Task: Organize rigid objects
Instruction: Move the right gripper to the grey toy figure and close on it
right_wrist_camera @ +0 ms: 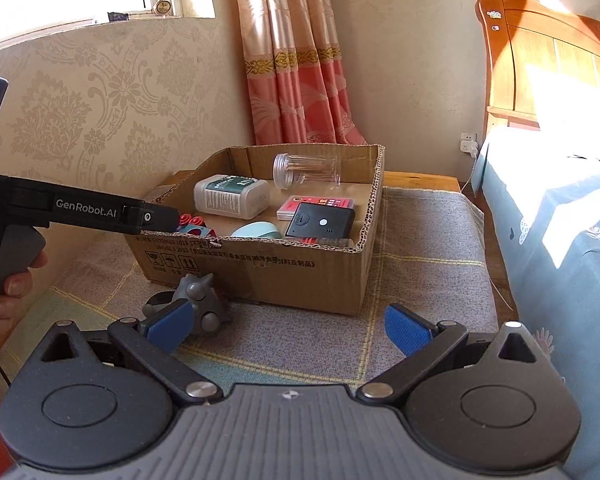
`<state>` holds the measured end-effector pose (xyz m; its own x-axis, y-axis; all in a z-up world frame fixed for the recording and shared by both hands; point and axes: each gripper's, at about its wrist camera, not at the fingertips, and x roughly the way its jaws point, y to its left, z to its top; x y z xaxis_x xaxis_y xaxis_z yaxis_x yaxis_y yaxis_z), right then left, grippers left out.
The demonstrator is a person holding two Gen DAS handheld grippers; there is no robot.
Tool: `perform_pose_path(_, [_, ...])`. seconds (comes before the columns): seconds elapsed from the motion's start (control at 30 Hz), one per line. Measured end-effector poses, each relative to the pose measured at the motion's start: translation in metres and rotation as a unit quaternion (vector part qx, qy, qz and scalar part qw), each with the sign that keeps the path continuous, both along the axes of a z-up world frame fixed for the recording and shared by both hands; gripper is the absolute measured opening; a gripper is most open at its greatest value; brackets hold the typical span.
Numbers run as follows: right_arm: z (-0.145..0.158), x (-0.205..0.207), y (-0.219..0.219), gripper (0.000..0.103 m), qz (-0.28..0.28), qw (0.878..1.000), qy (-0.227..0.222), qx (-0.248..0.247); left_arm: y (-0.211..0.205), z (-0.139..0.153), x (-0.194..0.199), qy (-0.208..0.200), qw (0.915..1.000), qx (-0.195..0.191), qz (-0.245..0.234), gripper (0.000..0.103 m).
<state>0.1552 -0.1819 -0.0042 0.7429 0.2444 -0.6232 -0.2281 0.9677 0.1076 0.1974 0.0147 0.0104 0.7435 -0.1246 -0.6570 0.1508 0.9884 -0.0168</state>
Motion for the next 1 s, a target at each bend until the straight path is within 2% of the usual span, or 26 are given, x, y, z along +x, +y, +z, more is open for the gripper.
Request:
perform_pose_path(0.17, [-0.012,0.0,0.022,0.103,0.049,0.999,0.011,-0.008,0.027,-0.024,-0.013,0.023,0.9988,0.0,0.043,0.099])
perform_pose_path(0.27, [-0.021,0.001,0.039,0.103,0.074,0.997,0.02,-0.02,0.039,-0.037,-0.016,0.041,0.9976,-0.01,0.055,0.099])
perform_pose_path(0.4, [-0.034,0.006,0.057,0.103,0.098,0.994,0.03,-0.035,0.049,-0.049,-0.02,0.055,0.9965,-0.005,0.063,0.099])
perform_pose_path(0.67, [-0.056,0.028,0.09,0.103,0.151,0.986,0.032,-0.062,0.069,-0.053,-0.02,0.057,0.9954,-0.012,0.076,0.099])
perform_pose_path(0.87, [-0.067,0.05,0.109,0.103,0.166,0.982,0.024,-0.086,0.081,-0.055,-0.022,0.059,0.9946,-0.019,0.083,0.099])
perform_pose_path(1.0, [-0.071,0.056,0.115,0.097,0.169,0.981,0.02,-0.098,0.084,-0.055,-0.021,0.061,0.9946,-0.023,0.081,0.099])
